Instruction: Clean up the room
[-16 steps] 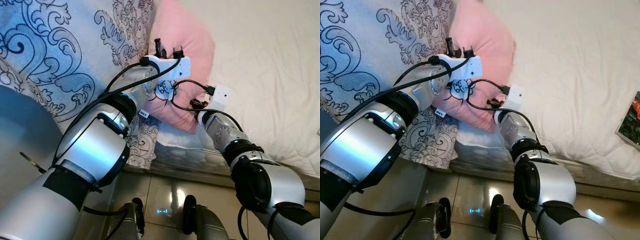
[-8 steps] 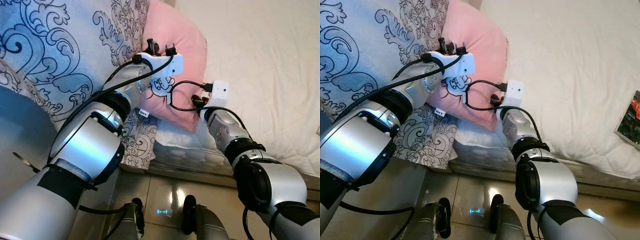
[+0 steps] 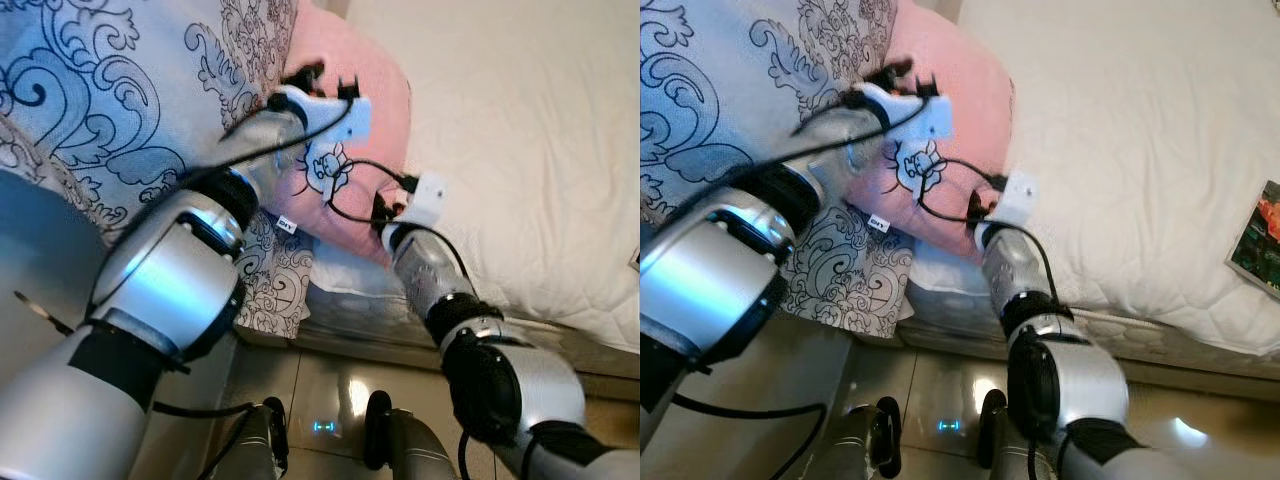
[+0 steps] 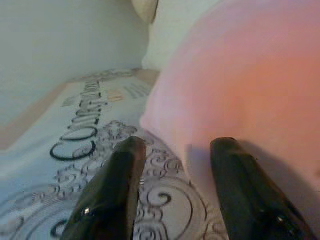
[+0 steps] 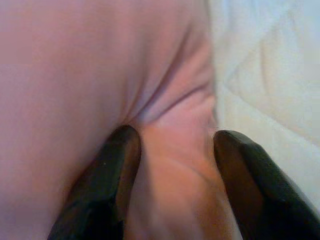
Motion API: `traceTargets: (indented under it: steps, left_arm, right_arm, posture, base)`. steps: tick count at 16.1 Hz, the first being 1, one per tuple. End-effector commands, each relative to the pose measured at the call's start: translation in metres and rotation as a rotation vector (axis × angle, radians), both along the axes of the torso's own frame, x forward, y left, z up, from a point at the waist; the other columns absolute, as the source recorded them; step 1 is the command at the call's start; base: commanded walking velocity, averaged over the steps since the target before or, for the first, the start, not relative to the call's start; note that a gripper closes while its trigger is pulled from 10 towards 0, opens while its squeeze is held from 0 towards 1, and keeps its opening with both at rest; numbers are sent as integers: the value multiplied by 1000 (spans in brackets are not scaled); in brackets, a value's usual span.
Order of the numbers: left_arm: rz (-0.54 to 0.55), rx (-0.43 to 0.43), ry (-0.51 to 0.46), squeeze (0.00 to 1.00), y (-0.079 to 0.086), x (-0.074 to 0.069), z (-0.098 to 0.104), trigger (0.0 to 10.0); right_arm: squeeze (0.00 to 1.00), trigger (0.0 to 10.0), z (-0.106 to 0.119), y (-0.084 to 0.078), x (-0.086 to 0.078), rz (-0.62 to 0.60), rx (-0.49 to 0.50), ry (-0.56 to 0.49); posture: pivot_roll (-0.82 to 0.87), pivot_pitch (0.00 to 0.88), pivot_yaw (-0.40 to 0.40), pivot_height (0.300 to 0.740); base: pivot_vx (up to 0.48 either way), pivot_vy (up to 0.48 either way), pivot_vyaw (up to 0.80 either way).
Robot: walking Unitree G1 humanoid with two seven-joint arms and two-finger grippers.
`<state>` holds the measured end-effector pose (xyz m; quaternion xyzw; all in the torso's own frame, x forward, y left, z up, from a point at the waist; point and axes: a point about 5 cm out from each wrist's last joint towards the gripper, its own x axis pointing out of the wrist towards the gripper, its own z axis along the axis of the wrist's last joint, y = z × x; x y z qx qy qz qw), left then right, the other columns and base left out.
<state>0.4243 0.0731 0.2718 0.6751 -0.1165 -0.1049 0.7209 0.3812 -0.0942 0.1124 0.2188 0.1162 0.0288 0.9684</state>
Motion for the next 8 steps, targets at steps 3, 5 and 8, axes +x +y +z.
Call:
traceTargets:
  steps: [3,5,8]
  left_arm:
    - [5,-69,77,1000,11,2,4,10000]
    - [-48,-148,118,1000,10,-1,-5,10000]
    - [-167,-482,283,1000,8,-8,-26,10000]
  right_arm:
    - [1000,10000,-17,2,-19,-22,-91,-64]
    - [1000,10000,-18,-12,-36,-84,-126,-142]
    - [1000,10000,-15,-33,-69,-153,-181,-231]
  posture:
    - [83,112,17,740]
    - [69,46,25,740]
    - [59,0,38,740]
  base:
    - [0,0,0]
    - [0,0,0]
    - [0,0,0]
